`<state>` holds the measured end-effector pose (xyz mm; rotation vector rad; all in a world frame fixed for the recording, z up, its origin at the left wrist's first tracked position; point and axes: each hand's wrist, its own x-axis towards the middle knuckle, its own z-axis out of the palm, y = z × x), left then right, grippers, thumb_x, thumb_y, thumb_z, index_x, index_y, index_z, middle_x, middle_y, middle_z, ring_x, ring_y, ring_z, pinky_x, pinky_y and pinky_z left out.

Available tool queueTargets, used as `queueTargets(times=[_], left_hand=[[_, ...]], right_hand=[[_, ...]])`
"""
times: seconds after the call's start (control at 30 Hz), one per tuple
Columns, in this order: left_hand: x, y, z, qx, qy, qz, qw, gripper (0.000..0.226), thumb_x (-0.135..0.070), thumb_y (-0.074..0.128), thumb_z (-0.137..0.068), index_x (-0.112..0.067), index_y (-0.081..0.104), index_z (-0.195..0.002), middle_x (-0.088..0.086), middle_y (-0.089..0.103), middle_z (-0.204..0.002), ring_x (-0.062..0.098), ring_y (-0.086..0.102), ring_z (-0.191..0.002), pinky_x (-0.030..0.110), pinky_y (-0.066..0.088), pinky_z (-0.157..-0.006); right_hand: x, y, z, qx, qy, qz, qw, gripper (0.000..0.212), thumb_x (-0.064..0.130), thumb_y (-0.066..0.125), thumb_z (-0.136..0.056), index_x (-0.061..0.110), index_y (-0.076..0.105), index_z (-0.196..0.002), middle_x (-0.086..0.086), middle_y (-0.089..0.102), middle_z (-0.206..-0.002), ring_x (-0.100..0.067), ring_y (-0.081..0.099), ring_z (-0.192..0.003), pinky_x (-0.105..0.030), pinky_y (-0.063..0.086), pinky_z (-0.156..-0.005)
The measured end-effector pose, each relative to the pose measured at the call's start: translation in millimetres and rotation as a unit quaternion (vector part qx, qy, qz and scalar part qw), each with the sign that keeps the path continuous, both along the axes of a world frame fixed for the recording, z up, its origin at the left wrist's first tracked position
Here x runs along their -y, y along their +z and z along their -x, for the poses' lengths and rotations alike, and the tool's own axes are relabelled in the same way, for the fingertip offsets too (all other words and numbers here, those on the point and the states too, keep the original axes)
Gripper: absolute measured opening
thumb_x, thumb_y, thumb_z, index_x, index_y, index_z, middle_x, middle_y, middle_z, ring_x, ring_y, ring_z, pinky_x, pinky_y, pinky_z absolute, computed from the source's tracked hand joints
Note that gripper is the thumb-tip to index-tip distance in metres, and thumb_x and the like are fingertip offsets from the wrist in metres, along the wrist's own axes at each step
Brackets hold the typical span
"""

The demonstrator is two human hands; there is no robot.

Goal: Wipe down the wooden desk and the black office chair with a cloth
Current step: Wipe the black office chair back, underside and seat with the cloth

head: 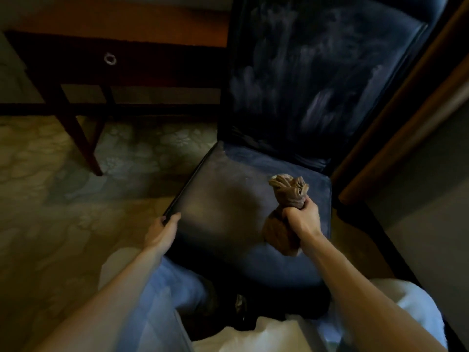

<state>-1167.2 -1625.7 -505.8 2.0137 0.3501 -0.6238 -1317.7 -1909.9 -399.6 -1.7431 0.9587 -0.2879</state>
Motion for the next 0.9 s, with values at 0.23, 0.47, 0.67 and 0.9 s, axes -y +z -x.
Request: queueTargets(times=[0.23, 0.47, 0.67, 0.9], left_hand=[[-12.2, 33.9, -9.7, -0.067, -0.093, -0.025, 0.993, 0.063, -0.051, 0.060, -0.099, -0.006, 0.055, -0.143, 0.015, 0.061, -0.140, 0.032, 0.058, -0.128, 0.044, 0.044, -0.112], [-9.7, 48.5, -14.3, -0.030, -0.133, 0.005, 0.991, 0.047, -0.043, 0.060, -0.101, -0.006, 0.061, -0.129, 0.018, 0.066, -0.129, 0.035, 0.063, -0.119, 0.049, 0.051, -0.104], [-34.9, 118.1, -36.6, 0.071, -0.131, 0.042, 0.988, 0.022, -0.059, 0.059, -0.097, -0.037, 0.060, -0.099, -0.008, 0.062, -0.109, 0.015, 0.059, -0.109, 0.041, 0.039, -0.093], [-52.7, 193.4, -29.1, 0.137, -0.109, 0.092, 0.980, 0.012, -0.046, 0.053, -0.105, -0.035, 0.054, -0.101, -0.002, 0.057, -0.122, 0.022, 0.052, -0.124, 0.044, 0.038, -0.105]], right_hand=[[0.0, 18.9, -22.0, 0.051, 0.042, 0.019, 0.998, 0.040, 0.001, 0.059, -0.078, 0.028, 0.064, -0.108, -0.003, 0.072, -0.093, -0.023, 0.069, -0.090, -0.040, 0.058, -0.082], [2.1, 29.1, -24.5, 0.041, 0.042, 0.037, 0.998, 0.044, 0.004, 0.059, -0.081, 0.025, 0.062, -0.119, -0.004, 0.071, -0.097, -0.024, 0.068, -0.092, -0.044, 0.058, -0.086], [-15.1, 63.2, -26.6, 0.067, 0.002, 0.034, 0.997, 0.050, 0.003, 0.058, -0.076, 0.023, 0.063, -0.121, -0.004, 0.071, -0.097, -0.025, 0.068, -0.090, -0.046, 0.059, -0.089], [-29.1, 114.2, -13.1, 0.124, 0.032, 0.059, 0.990, 0.053, -0.002, 0.056, -0.074, 0.029, 0.063, -0.117, -0.002, 0.072, -0.095, -0.023, 0.070, -0.093, -0.037, 0.057, -0.078]])
